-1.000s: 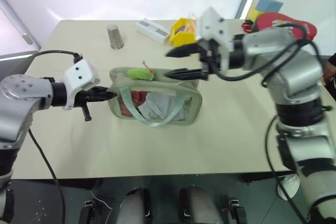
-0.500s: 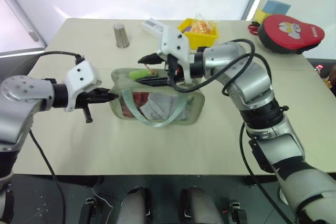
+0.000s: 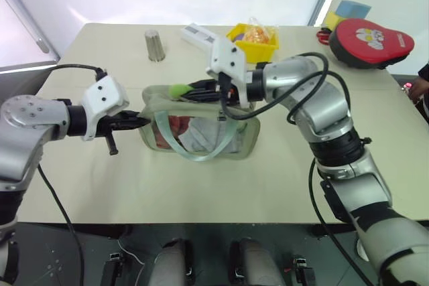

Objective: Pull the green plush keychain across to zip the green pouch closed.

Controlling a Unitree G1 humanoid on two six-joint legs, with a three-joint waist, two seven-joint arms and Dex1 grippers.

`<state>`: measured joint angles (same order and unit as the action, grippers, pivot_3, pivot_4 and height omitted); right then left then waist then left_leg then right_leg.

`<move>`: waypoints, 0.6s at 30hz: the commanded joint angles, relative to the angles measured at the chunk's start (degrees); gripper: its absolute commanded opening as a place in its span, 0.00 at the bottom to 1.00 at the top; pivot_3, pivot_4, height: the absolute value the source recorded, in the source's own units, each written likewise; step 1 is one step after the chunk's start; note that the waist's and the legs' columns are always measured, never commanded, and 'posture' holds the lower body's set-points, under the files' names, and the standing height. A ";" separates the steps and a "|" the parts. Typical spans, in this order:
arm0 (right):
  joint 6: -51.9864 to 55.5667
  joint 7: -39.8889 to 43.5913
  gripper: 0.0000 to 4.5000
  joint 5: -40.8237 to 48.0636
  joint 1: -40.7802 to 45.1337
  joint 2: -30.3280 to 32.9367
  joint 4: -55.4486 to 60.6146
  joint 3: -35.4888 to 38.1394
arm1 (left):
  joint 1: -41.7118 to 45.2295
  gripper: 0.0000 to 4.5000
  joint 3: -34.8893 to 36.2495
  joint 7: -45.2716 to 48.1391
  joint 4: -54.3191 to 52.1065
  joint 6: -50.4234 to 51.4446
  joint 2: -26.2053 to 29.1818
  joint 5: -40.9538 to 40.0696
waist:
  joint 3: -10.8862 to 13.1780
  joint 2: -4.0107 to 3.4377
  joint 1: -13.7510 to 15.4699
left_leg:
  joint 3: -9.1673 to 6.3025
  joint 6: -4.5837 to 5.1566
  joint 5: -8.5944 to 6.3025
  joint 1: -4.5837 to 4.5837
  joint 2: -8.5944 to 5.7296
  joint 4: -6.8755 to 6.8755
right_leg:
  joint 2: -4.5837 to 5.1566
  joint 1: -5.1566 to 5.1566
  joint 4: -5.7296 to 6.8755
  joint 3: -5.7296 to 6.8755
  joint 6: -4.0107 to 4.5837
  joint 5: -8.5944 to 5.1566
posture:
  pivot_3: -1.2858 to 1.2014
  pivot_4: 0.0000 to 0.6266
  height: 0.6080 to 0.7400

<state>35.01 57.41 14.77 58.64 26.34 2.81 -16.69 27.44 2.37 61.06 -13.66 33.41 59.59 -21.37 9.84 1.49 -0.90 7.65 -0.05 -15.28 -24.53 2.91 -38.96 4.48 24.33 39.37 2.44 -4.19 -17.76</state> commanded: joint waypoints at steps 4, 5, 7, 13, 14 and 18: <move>0.86 -1.24 0.02 -3.70 -2.94 15.79 2.69 8.37 | -1.34 0.00 1.45 -0.77 -0.41 -0.69 0.78 1.00 | 0.00 0.01 0.18 | 0.00 0.06 -0.03 0.01 -0.04 -0.01 | 0.04 -0.03 -0.04 0.00 0.00 0.00 | 0.52 0.24 1.00; 1.09 -1.42 0.02 -4.05 -3.64 17.71 3.01 9.10 | -1.38 0.00 1.45 -0.88 -0.41 -0.65 0.69 0.96 | 0.00 0.01 0.14 | 0.00 0.06 -0.03 0.01 -0.04 0.00 | 0.04 -0.04 -0.05 0.00 0.00 0.00 | 0.52 0.24 1.00; 1.75 -2.23 0.02 -4.62 -4.52 20.59 3.23 10.62 | -1.18 0.00 1.28 -1.02 -0.19 -0.65 0.45 1.00 | 0.00 0.00 0.05 | 0.00 0.06 -0.03 0.03 -0.02 0.01 | 0.02 -0.03 -0.04 0.00 0.00 0.00 | 0.52 0.24 1.00; 2.86 -5.42 0.02 -6.95 -9.47 25.21 3.31 12.53 | 0.33 0.00 -0.21 -1.21 1.14 -1.18 -0.91 1.62 | 0.00 -0.01 0.02 | 0.04 0.05 -0.03 0.06 0.00 0.04 | 0.01 -0.02 -0.04 -0.02 0.00 0.00 | 0.52 0.24 1.00; 3.18 -5.86 0.02 -6.71 -11.95 24.80 4.06 12.34 | 0.67 0.00 -0.61 -1.21 1.36 -1.41 -1.19 1.78 | 0.00 0.00 0.24 | 0.04 0.05 -0.03 0.05 0.00 0.02 | 0.01 -0.03 -0.05 -0.02 0.00 0.00 | 0.52 0.24 1.00; 5.22 -8.78 0.02 -5.09 -19.86 19.88 7.01 10.75 | 1.34 0.00 -1.76 -0.99 2.24 -2.55 -1.35 2.53 | -0.02 0.03 0.21 | 0.03 0.06 -0.03 0.08 -0.02 -0.02 | 0.02 -0.16 -0.13 -0.02 0.00 0.00 | 0.52 0.24 1.00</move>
<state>39.36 50.37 9.39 39.40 47.05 7.72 -6.44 28.15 0.95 60.09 -12.12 31.46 57.80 -20.46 9.82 1.52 -0.69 7.67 0.00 -15.32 -24.44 2.89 -38.98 4.50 24.15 39.25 2.42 -4.19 -17.76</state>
